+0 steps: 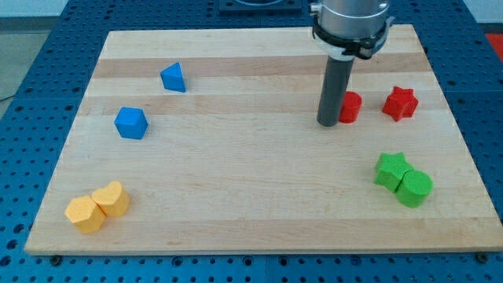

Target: Move red circle to the red star

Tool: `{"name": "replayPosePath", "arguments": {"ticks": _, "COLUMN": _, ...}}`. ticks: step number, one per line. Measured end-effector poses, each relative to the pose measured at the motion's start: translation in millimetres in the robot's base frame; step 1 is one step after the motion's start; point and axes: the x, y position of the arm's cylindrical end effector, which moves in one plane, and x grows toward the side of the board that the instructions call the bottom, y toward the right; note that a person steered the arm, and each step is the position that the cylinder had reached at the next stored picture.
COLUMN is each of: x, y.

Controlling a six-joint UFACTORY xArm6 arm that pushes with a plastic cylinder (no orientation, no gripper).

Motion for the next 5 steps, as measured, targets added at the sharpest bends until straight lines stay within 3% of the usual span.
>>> {"name": "replayPosePath", "arguments": {"ticks": 1, "x": -5, "y": -53}}
{"name": "replayPosePath", "arguments": {"ticks": 2, "x": -24, "y": -50}}
{"name": "replayPosePath", "arguments": {"ticks": 4, "x": -29, "y": 56}}
{"name": "replayPosePath", "arguments": {"ticks": 5, "x": -29, "y": 67}}
